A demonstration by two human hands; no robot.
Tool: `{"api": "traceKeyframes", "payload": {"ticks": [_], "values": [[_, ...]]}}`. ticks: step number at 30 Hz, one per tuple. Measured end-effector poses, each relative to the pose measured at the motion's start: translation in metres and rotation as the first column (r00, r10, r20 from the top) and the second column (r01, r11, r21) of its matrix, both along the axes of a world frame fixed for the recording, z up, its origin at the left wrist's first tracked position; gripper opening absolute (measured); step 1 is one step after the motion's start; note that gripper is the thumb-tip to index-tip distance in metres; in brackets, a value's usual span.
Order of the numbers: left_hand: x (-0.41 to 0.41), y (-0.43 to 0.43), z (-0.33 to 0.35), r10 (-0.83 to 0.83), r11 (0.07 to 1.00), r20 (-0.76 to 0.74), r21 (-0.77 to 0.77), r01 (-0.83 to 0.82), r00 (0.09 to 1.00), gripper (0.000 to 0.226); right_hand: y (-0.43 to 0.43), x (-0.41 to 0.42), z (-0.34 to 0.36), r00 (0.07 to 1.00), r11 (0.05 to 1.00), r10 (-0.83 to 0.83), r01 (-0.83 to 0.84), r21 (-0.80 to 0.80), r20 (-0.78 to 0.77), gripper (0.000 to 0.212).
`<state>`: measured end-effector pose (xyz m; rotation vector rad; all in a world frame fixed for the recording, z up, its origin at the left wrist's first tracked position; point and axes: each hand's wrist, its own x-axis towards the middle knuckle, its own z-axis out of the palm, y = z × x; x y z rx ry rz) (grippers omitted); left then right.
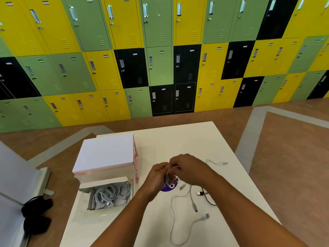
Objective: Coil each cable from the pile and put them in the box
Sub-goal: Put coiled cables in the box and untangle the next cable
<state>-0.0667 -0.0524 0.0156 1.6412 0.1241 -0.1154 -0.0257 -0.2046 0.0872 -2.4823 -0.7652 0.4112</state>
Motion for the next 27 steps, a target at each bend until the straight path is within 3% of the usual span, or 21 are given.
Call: {"api": "traceKeyframes", "payload": {"ticks": [5,13,17,20,23,27], "values": [[-0.005,-0.010,0.022,0.012,0.901,-0.136,-0.429,-0.069,0.991,0.037,-0.015,0.012,0.000,0.972,0.926,-0.213,0.233,0.296,-0.099,0.011],[0.005,-0.011,0.026,0.040,0.882,-0.101,-0.463,-0.082,0.994,0.033,-0.015,0.008,-0.014,0.950,0.865,-0.210,0.291,0.408,-0.233,0.025],[0.008,-0.004,0.028,0.129,0.775,-0.150,-0.601,-0.194,0.980,0.032,-0.028,0.009,-0.024,0.855,0.758,-0.157,0.426,0.494,-0.495,0.018],[0.011,0.003,0.030,0.198,0.684,-0.196,-0.674,-0.278,0.961,0.035,-0.034,0.007,-0.037,0.801,0.768,-0.085,0.432,0.473,-0.593,0.015],[0.013,0.004,0.035,0.243,0.666,-0.191,-0.680,-0.307,0.951,0.036,-0.037,0.002,-0.047,0.732,0.824,-0.034,0.406,0.395,-0.680,0.017],[0.018,0.012,0.041,0.289,0.587,-0.195,-0.737,-0.335,0.937,0.037,-0.042,-0.004,-0.052,0.753,0.950,-0.023,0.221,0.219,-0.657,0.020]]}}
